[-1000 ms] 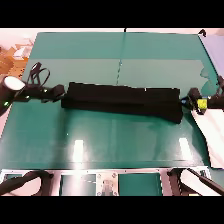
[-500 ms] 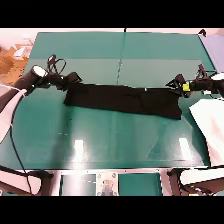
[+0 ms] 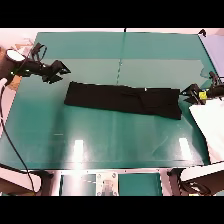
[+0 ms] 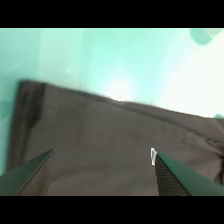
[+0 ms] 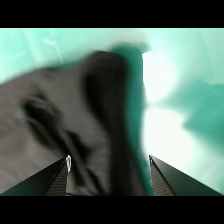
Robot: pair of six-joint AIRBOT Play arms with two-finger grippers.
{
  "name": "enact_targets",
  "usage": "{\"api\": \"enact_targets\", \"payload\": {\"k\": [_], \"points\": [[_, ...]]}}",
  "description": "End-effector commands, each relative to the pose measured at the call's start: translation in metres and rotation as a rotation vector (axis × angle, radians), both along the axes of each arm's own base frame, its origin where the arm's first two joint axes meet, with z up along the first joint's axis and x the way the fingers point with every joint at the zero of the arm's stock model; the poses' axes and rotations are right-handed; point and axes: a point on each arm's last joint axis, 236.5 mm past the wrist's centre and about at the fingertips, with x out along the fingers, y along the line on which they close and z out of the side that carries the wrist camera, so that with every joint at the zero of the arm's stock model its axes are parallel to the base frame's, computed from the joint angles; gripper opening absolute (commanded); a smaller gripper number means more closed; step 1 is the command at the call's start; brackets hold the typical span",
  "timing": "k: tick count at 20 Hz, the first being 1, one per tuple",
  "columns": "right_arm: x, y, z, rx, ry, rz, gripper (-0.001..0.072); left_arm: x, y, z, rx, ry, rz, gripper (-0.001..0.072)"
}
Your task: Fold the shirts.
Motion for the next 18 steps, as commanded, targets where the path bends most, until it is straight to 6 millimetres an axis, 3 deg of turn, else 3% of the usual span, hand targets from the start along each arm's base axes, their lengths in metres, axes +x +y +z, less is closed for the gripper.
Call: {"api": "enact_targets", "payload": {"k": [1,4,6,9,10,12,13,14,15,16,18], "points": [[-0.007,0.012,-0.024,0.076,0.03,0.061,0.0574,-0.01,-0.005,0.003,-0.017,0.032,-0.039,0.0702],[-0.004,0.033,-0.039,0.127,0.044,0.105,0.0574,-0.011,-0.01,0.004,-0.019,0.03,-0.048,0.0702],[-0.003,0.05,-0.04,0.151,0.032,0.161,0.0573,-0.011,-0.014,0.004,-0.02,0.028,-0.058,0.0702],[0.0,0.058,-0.039,0.155,0.025,0.178,0.0568,-0.013,-0.02,0.004,-0.017,0.022,-0.08,0.0701],[0.0,0.059,-0.039,0.157,0.025,0.182,0.0537,-0.013,-0.023,0.004,-0.016,0.022,-0.087,0.0701],[-0.001,0.065,-0.038,0.161,0.029,0.198,0.0305,-0.014,-0.035,0.004,-0.007,0.008,-0.12,0.07],[0.0,0.07,-0.037,0.164,0.028,0.206,0.0223,-0.015,-0.046,0.004,-0.004,-0.001,-0.139,0.0697],[0.001,0.074,-0.037,0.166,0.027,0.215,0.0075,-0.016,-0.058,0.004,0.001,-0.012,-0.163,0.0484],[0.002,0.078,-0.036,0.166,0.03,0.219,0.0016,-0.017,-0.073,0.004,0.016,-0.041,-0.211,0.0123],[0.004,0.08,-0.032,0.167,0.027,0.23,0.0016,-0.019,-0.088,0.005,0.029,-0.069,-0.251,0.0035],[0.007,0.079,-0.016,0.168,0.026,0.225,0.0015,-0.02,-0.121,0.007,0.039,-0.115,-0.297,0.0028]]}}
